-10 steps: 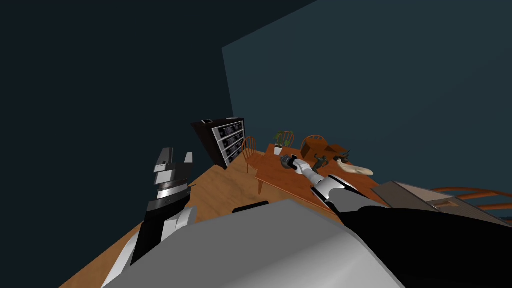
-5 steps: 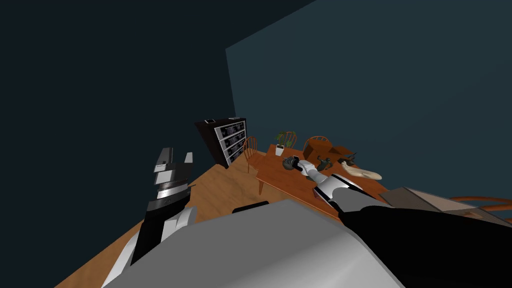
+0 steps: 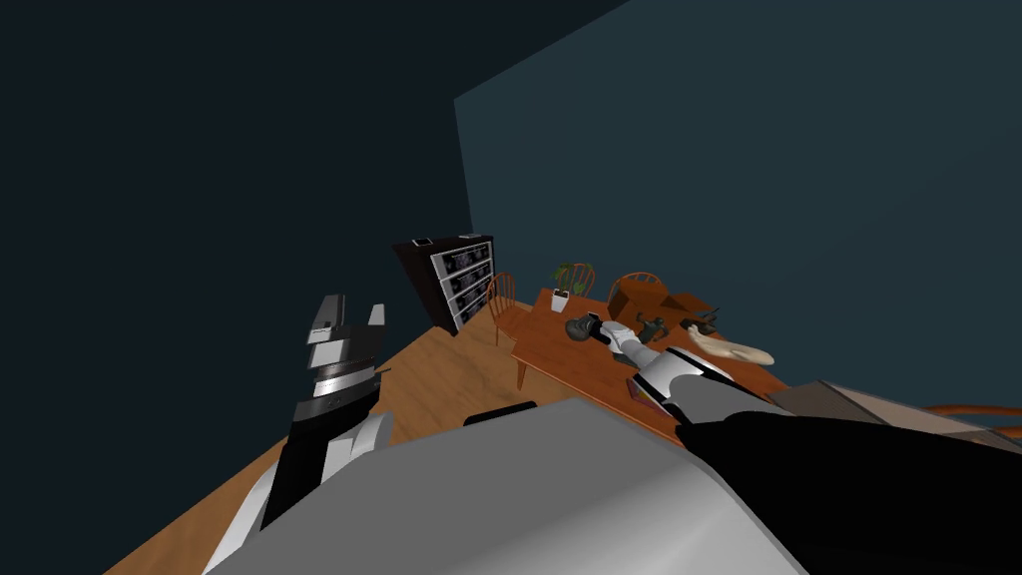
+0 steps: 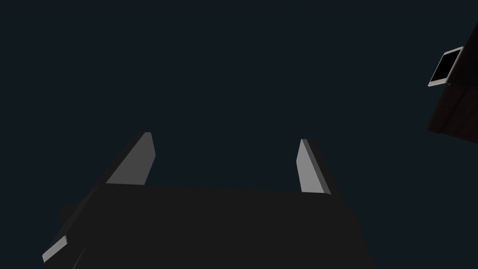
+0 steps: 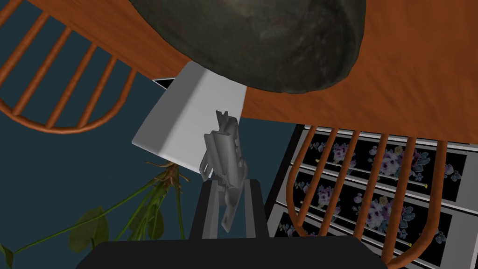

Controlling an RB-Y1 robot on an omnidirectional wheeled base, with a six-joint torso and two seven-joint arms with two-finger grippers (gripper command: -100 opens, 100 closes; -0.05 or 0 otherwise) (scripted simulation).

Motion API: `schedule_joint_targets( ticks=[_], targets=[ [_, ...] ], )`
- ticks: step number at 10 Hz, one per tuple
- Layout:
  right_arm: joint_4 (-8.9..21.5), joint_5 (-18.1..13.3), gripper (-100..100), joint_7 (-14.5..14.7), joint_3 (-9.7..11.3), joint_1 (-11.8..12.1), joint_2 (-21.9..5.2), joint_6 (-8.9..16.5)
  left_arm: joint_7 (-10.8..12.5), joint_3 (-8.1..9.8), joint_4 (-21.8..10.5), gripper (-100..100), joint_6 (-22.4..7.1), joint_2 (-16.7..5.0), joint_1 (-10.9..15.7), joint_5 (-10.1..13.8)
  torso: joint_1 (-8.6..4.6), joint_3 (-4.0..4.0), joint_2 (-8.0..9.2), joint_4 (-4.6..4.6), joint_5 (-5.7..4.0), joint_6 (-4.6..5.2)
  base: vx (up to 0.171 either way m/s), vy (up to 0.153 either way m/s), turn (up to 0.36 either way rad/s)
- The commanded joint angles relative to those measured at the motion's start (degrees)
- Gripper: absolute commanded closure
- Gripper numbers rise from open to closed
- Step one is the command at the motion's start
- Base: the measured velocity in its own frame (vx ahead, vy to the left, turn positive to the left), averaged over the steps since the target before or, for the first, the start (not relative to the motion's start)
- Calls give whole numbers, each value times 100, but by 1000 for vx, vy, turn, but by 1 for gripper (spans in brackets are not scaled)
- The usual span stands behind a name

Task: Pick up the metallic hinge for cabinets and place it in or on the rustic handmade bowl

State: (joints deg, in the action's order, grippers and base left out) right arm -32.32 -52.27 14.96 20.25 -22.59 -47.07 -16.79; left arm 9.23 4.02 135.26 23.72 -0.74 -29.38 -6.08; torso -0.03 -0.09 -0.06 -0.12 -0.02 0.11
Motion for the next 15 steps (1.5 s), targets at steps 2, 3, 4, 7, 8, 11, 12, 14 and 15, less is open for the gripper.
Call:
schedule_joint_targets(
  ticks=[2,3,4,7,8,11,12,14,15],
  targets=[
    [290,-58,100,-129,58,-6,-160,-166,0,0,0,0,0,0,0,0,-3,-1,-1,0,0,0,3,-17,62],
    [369,-84,100,-208,93,2,-221,-202,0,0,0,0,0,0,0,0,-7,0,1,-1,-1,3,-2,-27,49],
    [430,-105,100,-270,120,7,-269,-230,0,0,0,0,0,0,0,0,-10,1,3,-1,-2,3,-1,-24,34],
    [409,-129,-100,-365,179,7,-299,-203,0,0,0,0,0,0,0,0,2,-1,-1,-1,0,-4,0,-10,9],
    [408,-128,-100,-363,178,7,-299,-202,0,0,0,0,0,0,0,0,6,-1,-1,-1,2,-4,0,0,0],
    [409,-128,-100,-363,178,7,-299,-202,0,0,0,0,0,0,0,0,8,-1,-2,-1,2,-4,0,0,0],
    [409,-128,0,-363,178,7,-299,-202,0,0,0,0,0,0,0,0,9,-1,-2,-1,2,-4,0,0,0],
    [680,-170,-100,-314,216,-64,-520,-412,0,0,0,0,0,0,0,0,25,-3,-5,-1,6,-5,5,55,-19],
    [1177,-170,-100,41,133,-227,-512,-462,0,0,0,0,0,1,0,0,30,-3,-5,-2,8,-4,7,33,1]
  ],
)
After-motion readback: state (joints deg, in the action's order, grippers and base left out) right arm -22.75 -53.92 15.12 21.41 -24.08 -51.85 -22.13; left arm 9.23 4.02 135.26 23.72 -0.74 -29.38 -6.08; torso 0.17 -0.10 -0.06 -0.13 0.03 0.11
